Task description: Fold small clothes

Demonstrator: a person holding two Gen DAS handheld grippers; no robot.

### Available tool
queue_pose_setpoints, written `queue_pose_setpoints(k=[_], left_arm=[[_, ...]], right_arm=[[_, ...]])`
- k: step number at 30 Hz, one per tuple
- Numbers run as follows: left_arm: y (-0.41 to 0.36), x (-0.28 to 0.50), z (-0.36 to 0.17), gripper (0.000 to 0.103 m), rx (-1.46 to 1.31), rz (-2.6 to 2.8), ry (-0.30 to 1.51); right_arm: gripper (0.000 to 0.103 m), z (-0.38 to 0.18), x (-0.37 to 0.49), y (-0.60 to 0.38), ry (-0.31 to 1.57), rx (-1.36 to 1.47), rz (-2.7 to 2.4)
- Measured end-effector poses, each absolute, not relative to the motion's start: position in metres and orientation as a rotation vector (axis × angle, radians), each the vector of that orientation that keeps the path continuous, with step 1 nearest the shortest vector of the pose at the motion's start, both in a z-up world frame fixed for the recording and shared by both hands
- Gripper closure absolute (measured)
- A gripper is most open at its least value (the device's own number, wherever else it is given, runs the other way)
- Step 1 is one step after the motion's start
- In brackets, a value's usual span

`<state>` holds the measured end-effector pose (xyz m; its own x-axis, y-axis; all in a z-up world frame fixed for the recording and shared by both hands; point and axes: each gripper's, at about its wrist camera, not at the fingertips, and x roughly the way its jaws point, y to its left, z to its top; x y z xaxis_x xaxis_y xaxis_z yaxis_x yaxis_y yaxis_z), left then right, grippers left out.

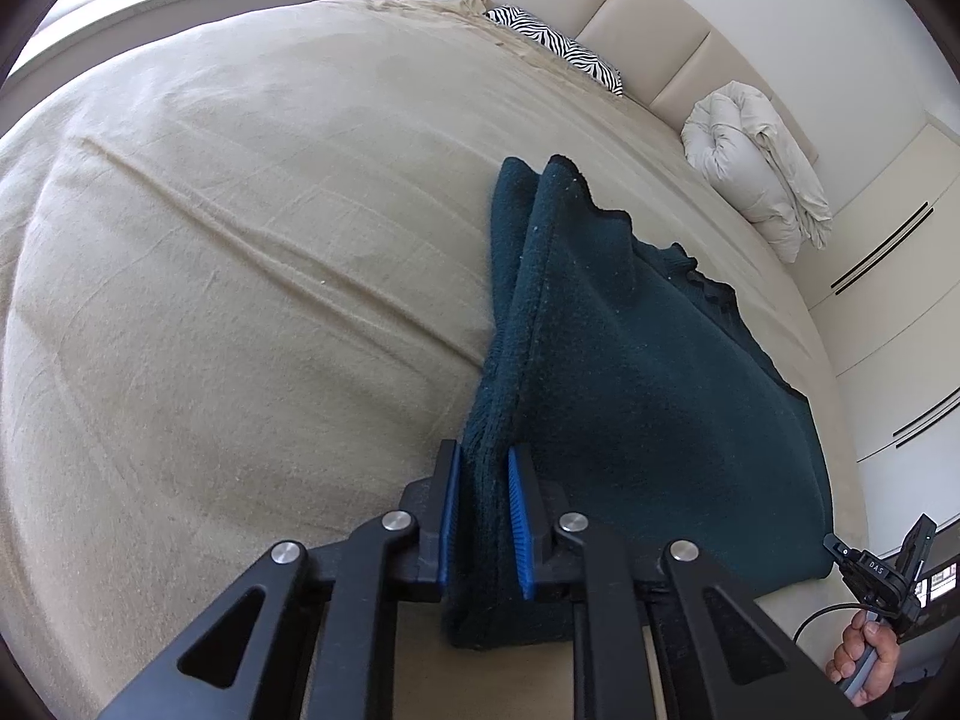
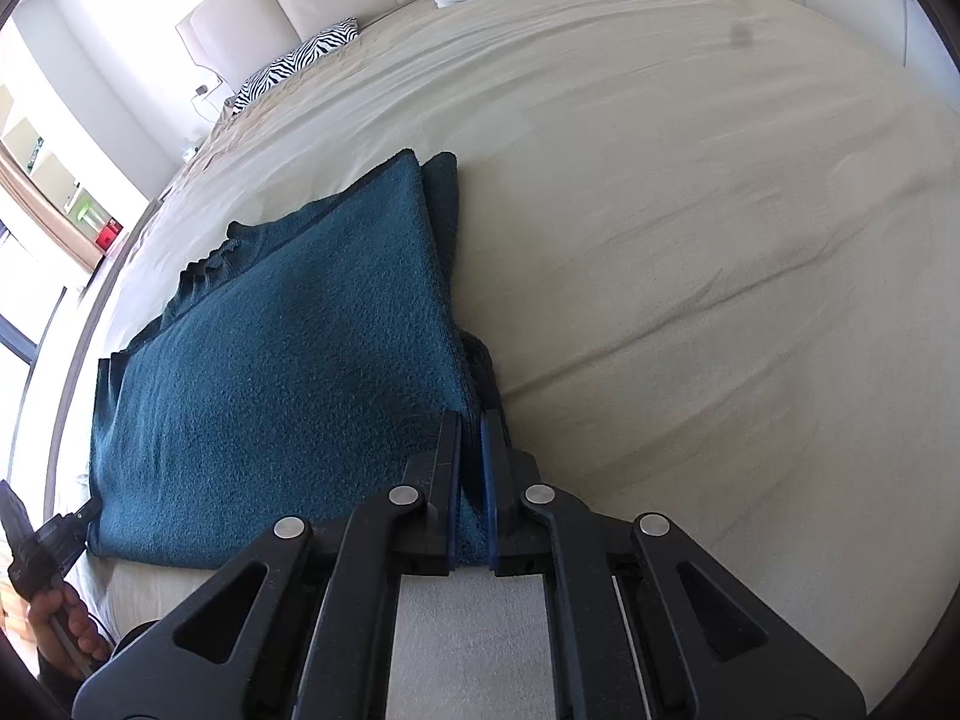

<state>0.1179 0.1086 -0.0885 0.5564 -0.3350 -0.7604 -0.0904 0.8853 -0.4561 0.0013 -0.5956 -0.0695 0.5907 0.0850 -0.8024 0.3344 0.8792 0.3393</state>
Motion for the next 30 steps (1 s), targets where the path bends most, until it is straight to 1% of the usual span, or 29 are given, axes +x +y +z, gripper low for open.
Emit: queue_pose_setpoints(k=[9,13,14,15,16,17,19,20,22,23,24,26,30], left_arm=[[0.109,0.118,-0.092,0.087,-0.475,-0.156,0.979],[0.112,0.117,-0.09,0.085,-0.502,-0.157,0.983],[0.114,0.114,-0.087,0.084,-0.511,-0.156,0.98],[0.115,0.112,-0.082,0.083,-0.506,-0.145,0.974],[0.115,0.109,-0.076,0.083,-0.49,-0.129,0.965],[0.115,0.107,-0.068,0.083,-0.471,-0.112,0.951],[0.113,0.104,-0.05,0.082,-0.448,-0.107,0.908],[0.11,0.106,-0.041,0.08,-0.438,-0.113,0.887],[0.098,0.115,-0.024,0.064,-0.403,-0.134,0.85],[0.09,0.123,-0.018,0.06,-0.381,-0.147,0.833],[0.081,0.132,-0.013,0.053,-0.361,-0.153,0.819],[0.062,0.157,-0.01,0.052,-0.326,-0.175,0.801],[0.024,0.21,-0.019,0.052,-0.243,-0.215,0.806]], right_arm=[[0.098,-0.081,0.002,-0.6,0.956,0.525,-0.139],[0.096,-0.082,0.003,-0.603,0.973,0.544,-0.122],[0.092,-0.079,0.002,-0.603,0.979,0.542,-0.127],[0.082,-0.076,0.0,-0.603,0.985,0.532,-0.144],[0.078,-0.071,-0.003,-0.602,0.983,0.515,-0.171],[0.074,-0.064,-0.007,-0.601,0.965,0.498,-0.195],[0.074,-0.047,-0.013,-0.598,0.922,0.456,-0.227],[0.074,-0.038,-0.014,-0.597,0.898,0.452,-0.219],[0.074,-0.022,-0.006,-0.59,0.858,0.478,-0.158],[0.074,-0.015,0.003,-0.584,0.847,0.498,-0.111],[0.074,-0.011,0.014,-0.577,0.84,0.515,-0.056],[0.074,-0.008,0.042,-0.558,0.83,0.559,0.057],[0.074,-0.025,0.107,-0.518,0.861,0.678,0.22]])
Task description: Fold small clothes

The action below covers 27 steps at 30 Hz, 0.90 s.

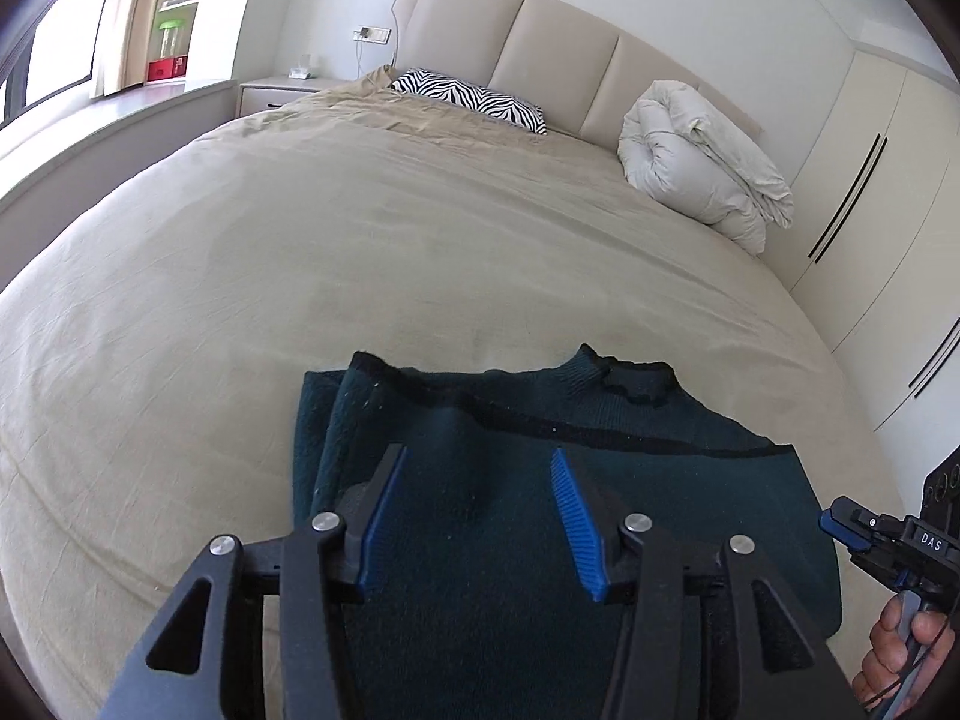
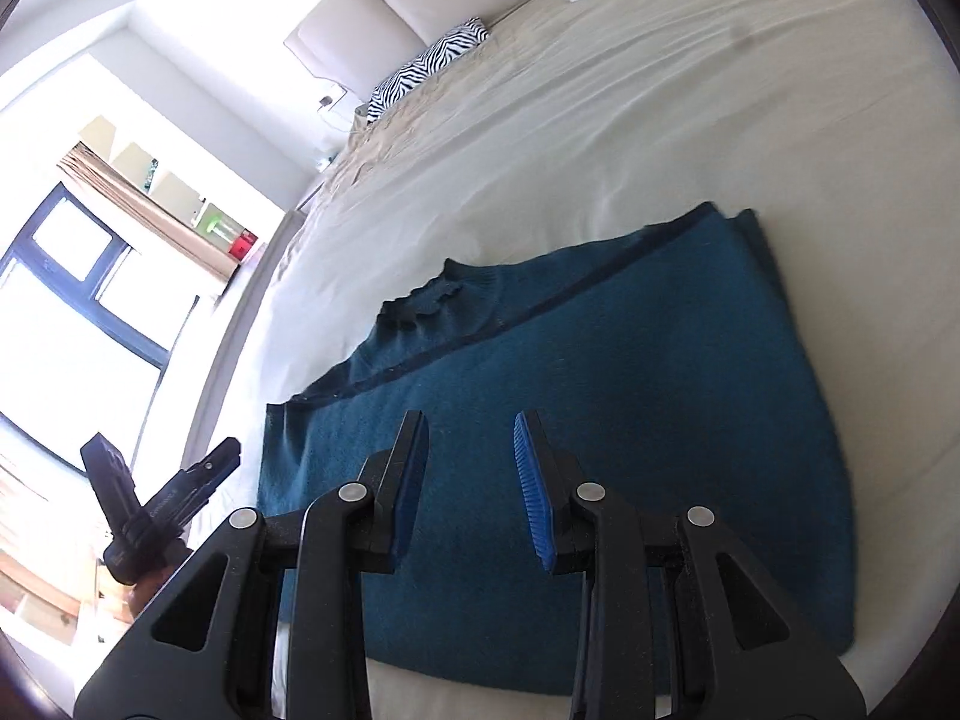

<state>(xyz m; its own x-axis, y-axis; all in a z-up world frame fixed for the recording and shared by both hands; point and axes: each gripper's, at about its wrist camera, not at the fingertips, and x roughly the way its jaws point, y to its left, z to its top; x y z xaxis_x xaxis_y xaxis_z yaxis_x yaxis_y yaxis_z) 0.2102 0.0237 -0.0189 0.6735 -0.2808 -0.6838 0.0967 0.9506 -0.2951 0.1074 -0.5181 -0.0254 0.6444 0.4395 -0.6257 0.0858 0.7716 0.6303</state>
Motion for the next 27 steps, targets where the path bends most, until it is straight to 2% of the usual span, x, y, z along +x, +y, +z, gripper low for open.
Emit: queue_pose_setpoints(k=[6,7,9,13,15,17,20,23,26,27], left_arm=[[0.005,0.268,-0.059,0.053,-0.103,-0.153,0.872],[0.01,0.271,-0.066,0.055,-0.09,-0.135,0.875],[0.024,0.276,-0.077,0.063,-0.115,-0.131,0.873],[0.038,0.282,-0.08,0.064,-0.171,-0.134,0.854],[0.039,0.286,-0.083,0.064,-0.167,-0.128,0.847],[0.041,0.292,-0.085,0.064,-0.176,-0.127,0.848],[0.048,0.296,-0.086,0.064,-0.214,-0.139,0.86],[0.049,0.287,-0.075,0.066,-0.223,-0.122,0.872],[0.032,0.249,-0.05,0.066,-0.159,-0.142,0.836],[0.026,0.231,-0.044,0.062,-0.159,-0.171,0.827]], right_arm=[[0.074,-0.071,0.187,-0.476,0.97,0.733,0.311],[0.075,-0.079,0.193,-0.476,0.98,0.721,0.289],[0.077,-0.087,0.2,-0.483,0.958,0.736,0.285],[0.078,-0.094,0.201,-0.525,0.893,0.759,0.173],[0.094,-0.104,0.195,-0.553,0.862,0.83,0.15],[0.103,-0.108,0.189,-0.578,0.842,0.849,0.082],[0.103,-0.105,0.184,-0.602,0.811,0.843,0.014],[0.095,-0.088,0.171,-0.614,0.807,0.802,-0.107],[0.093,-0.066,0.144,-0.598,0.759,0.842,0.016],[0.093,-0.06,0.136,-0.583,0.76,0.84,0.075]])
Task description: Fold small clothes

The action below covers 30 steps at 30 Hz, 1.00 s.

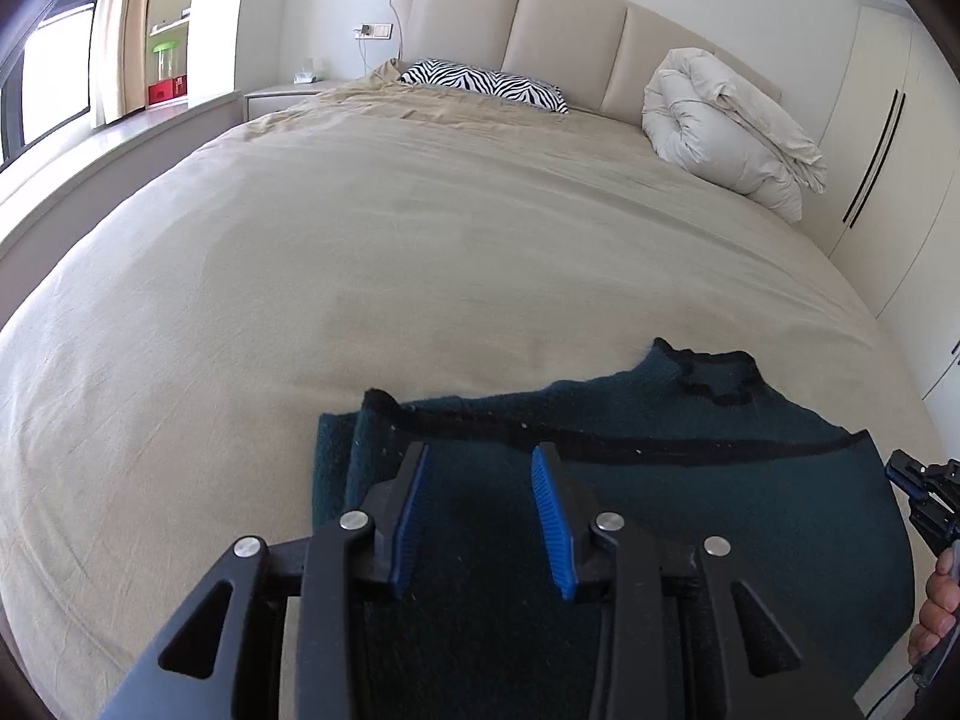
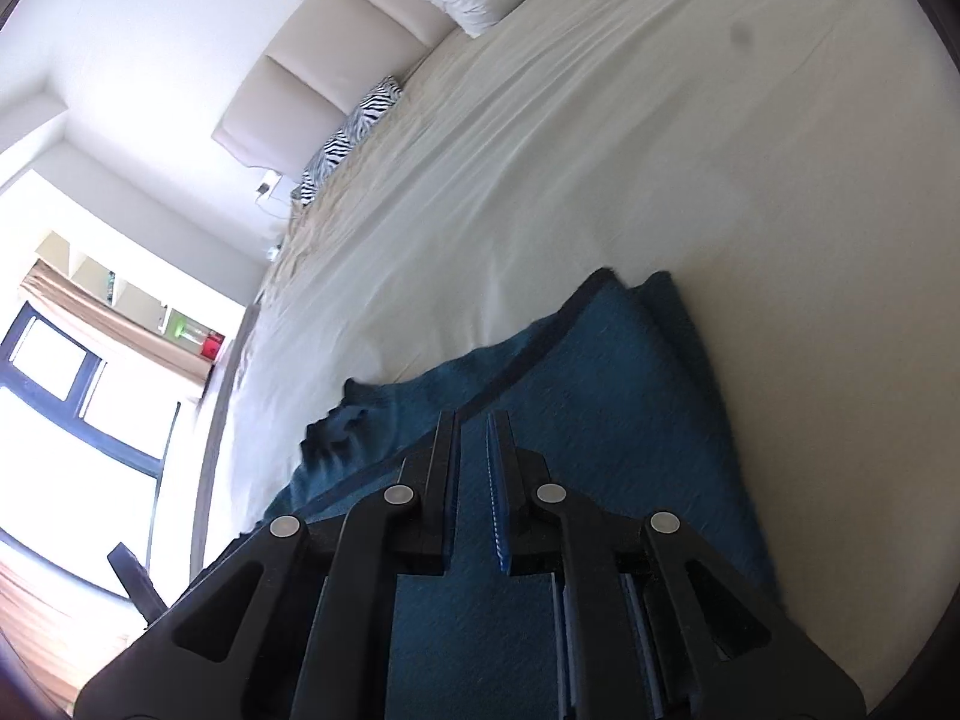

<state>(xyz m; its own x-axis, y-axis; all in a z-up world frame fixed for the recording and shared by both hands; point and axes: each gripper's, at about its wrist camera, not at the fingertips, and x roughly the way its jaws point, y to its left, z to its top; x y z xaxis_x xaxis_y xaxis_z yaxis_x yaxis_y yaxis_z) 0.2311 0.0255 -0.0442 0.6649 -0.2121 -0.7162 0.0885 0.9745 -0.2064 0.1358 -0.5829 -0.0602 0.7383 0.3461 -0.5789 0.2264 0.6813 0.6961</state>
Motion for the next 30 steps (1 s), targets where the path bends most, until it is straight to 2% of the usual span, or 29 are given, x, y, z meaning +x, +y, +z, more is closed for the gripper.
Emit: queue_pose_setpoints(k=[1,3,8,11,16,20,25,27,30], left_arm=[[0.019,0.213,-0.04,0.055,-0.159,-0.199,0.816],[0.005,0.18,-0.04,0.048,-0.117,-0.217,0.804],[0.01,0.146,-0.081,0.049,-0.105,-0.172,0.88],[0.023,0.136,-0.076,0.051,-0.109,-0.15,0.885],[0.032,0.121,-0.078,0.051,-0.095,-0.127,0.92],[0.021,0.097,-0.058,0.051,-0.146,-0.177,0.894],[-0.026,0.09,-0.059,0.045,-0.068,-0.234,0.93],[-0.038,0.098,-0.078,0.045,-0.01,-0.201,1.0],[-0.036,0.097,-0.084,0.045,-0.018,-0.199,1.001]], right_arm=[[0.093,-0.057,0.128,-0.564,0.769,0.828,0.142],[0.092,-0.057,0.114,-0.517,0.797,0.803,0.285],[0.092,-0.108,0.101,-0.442,0.981,0.734,0.392],[0.093,-0.12,0.087,-0.469,0.926,0.854,0.362],[0.094,-0.114,0.055,-0.539,0.851,0.89,0.17],[0.089,-0.094,0.03,-0.567,0.824,0.927,0.061],[0.089,-0.077,0.052,-0.487,0.869,0.954,0.373],[0.086,-0.085,0.057,-0.453,0.943,0.919,0.447],[0.087,-0.117,0.064,-0.44,1.058,0.874,0.368]])
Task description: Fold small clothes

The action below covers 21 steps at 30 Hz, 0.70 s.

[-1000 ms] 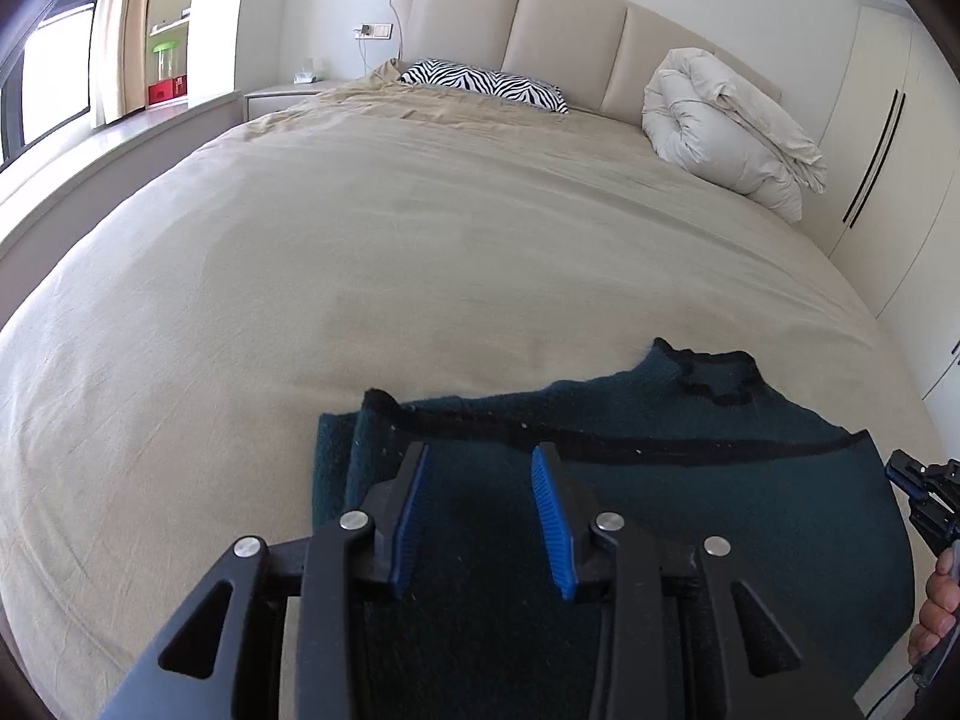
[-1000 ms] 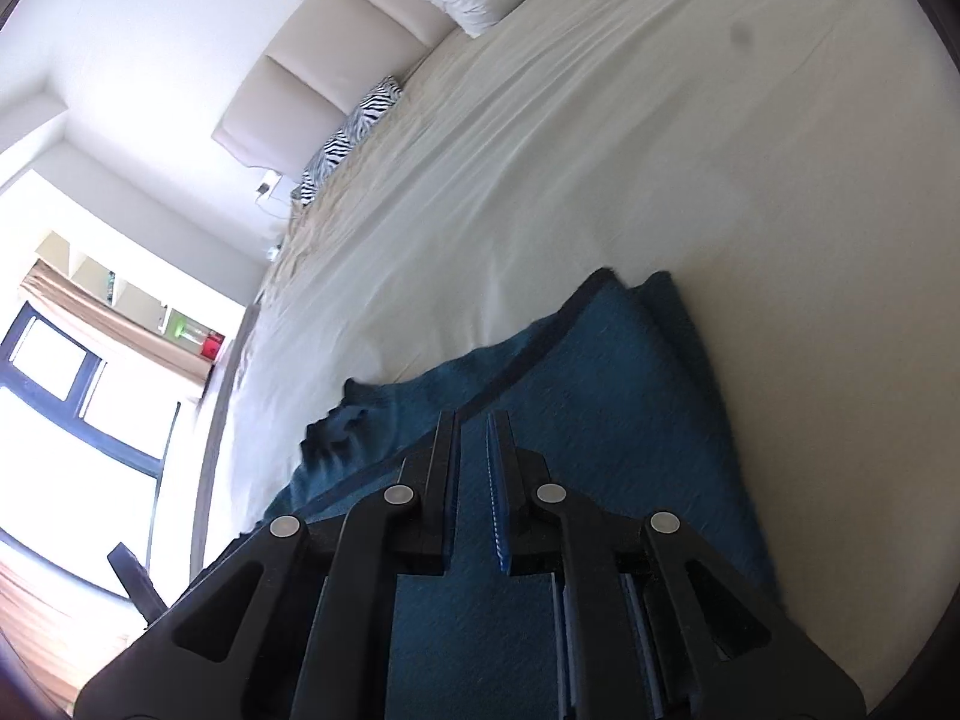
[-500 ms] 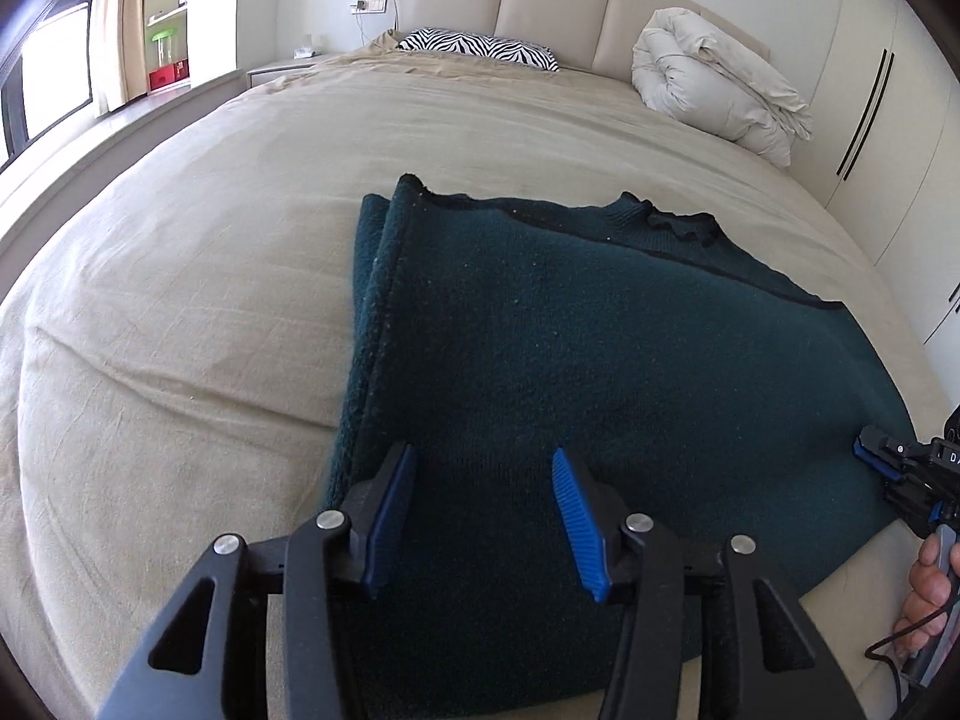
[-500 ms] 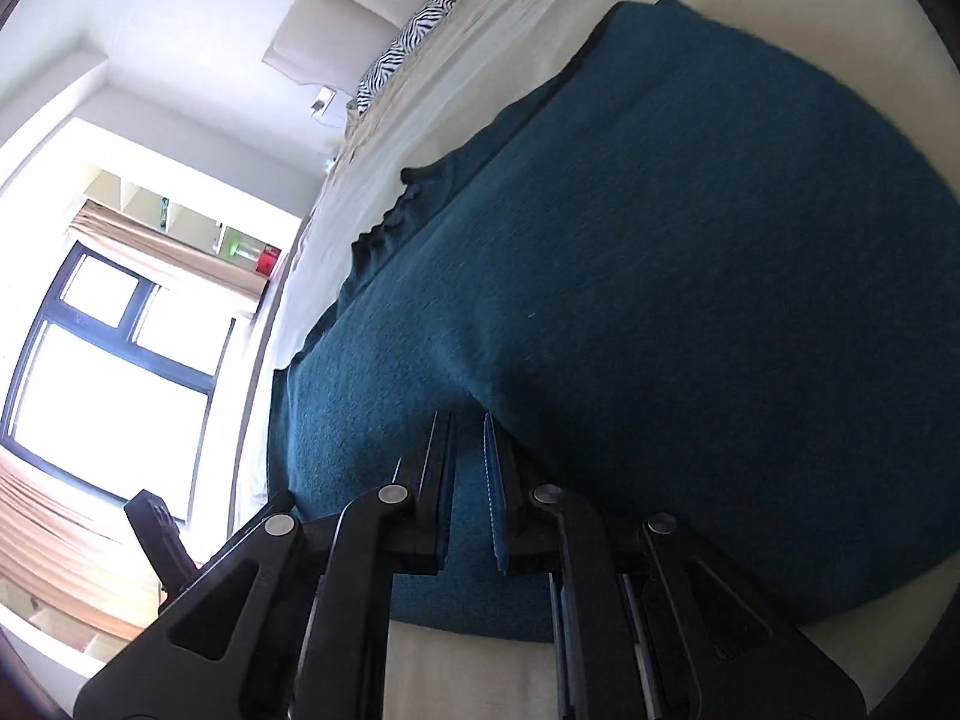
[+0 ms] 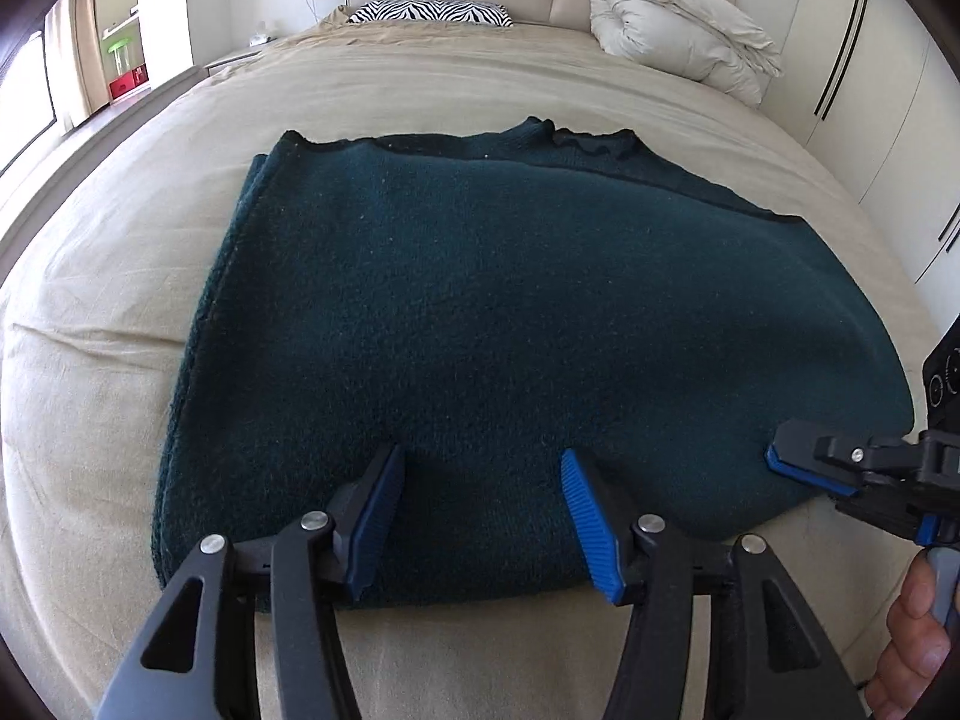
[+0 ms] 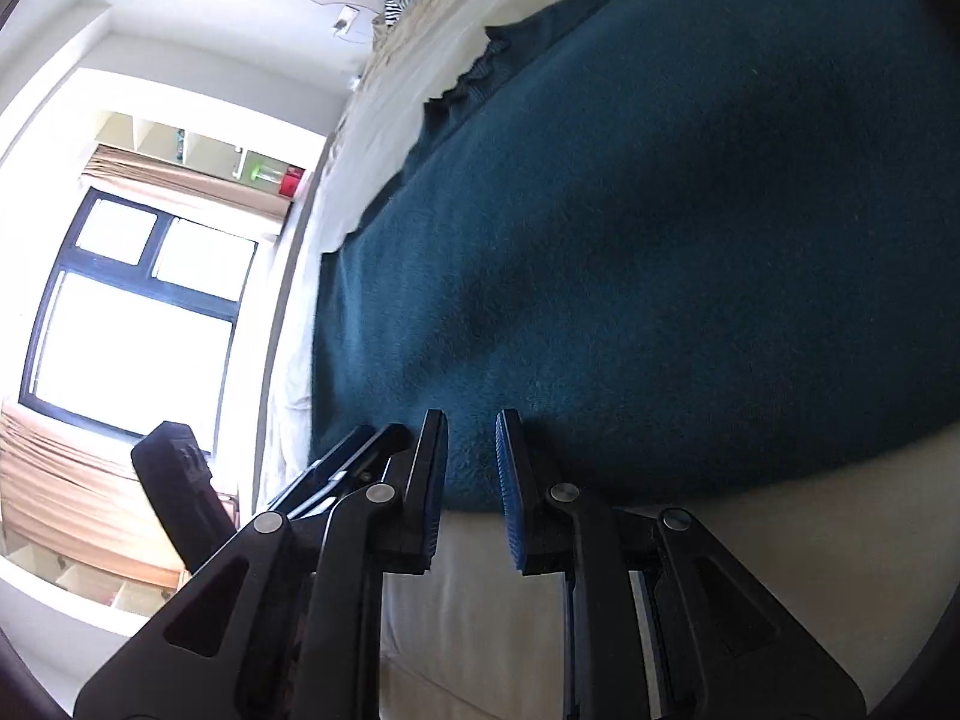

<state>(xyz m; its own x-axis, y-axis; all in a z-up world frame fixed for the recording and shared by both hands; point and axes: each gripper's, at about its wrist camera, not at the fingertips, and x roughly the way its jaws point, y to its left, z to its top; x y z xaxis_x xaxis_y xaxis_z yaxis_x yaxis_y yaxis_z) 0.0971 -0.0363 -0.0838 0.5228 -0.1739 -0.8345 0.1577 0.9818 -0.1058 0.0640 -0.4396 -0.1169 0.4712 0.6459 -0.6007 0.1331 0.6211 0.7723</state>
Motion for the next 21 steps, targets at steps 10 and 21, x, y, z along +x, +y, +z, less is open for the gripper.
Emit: queue_pose_setpoints(k=[10,21], left_arm=[[-0.038,0.098,-0.084,0.044,0.005,-0.205,0.99],[-0.025,0.089,-0.073,0.043,-0.056,-0.203,0.984]], right_arm=[[0.086,-0.116,0.022,-0.559,0.889,1.023,0.111],[0.052,-0.069,-0.004,-0.556,0.795,0.887,0.055]])
